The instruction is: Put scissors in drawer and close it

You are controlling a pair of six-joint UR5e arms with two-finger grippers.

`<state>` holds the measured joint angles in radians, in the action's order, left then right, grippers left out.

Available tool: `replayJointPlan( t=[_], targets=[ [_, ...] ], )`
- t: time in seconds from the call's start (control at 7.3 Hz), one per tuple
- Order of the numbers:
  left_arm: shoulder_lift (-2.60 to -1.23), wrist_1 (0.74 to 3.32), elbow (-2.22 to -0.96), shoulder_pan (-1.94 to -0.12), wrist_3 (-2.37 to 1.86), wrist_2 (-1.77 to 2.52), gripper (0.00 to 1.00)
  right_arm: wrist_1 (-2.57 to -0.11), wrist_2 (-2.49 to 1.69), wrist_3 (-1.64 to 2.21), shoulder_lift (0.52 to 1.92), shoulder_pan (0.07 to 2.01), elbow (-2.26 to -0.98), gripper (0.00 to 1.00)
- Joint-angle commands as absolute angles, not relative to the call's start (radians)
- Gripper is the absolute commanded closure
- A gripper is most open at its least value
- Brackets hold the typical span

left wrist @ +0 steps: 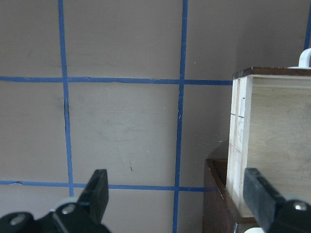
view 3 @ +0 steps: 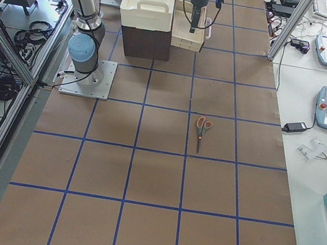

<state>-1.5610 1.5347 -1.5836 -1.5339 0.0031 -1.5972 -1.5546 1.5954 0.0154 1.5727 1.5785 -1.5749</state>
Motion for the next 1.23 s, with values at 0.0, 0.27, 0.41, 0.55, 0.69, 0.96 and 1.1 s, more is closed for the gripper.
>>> replayJointPlan(
  t=[0.0, 0.27, 0.41, 0.55, 0.69, 0.96, 1.1],
  targets=[
    [-1.557, 1.532, -1.591, -1.534, 0.003, -1.597, 0.00, -1.555, 1.592, 0.015, 1.572, 1.578, -1.575, 0.00],
    [-1.557, 1.532, -1.591, -1.534, 0.003, -1.597, 0.00, -1.560, 1.592, 0.005, 1.572, 1.578, -1.577, 0.00],
    [-1.557, 1.532, -1.591, -1.534, 0.003, -1.597, 0.00, -1.556, 1.594, -0.011, 1.572, 1.577, -1.580, 0.00],
    [-1.557, 1.532, -1.591, -1.532, 0.003, -1.598, 0.00, -1.558, 1.591, -0.093, 1.565, 1.568, -1.589, 0.00],
    [-1.557, 1.532, -1.591, -1.532, 0.003, -1.598, 0.00, -1.568, 1.583, -0.203, 1.556, 1.557, -1.612, 0.00],
    [-1.557, 1.532, -1.591, -1.532, 0.003, -1.598, 0.00, -1.670, 1.528, -0.404, 1.531, 1.472, -1.717, 0.01],
    [-1.557, 1.532, -1.591, -1.532, 0.003, -1.598, 0.00, -1.712, 1.487, -0.599, 1.520, 1.407, -1.764, 0.01]
  ],
)
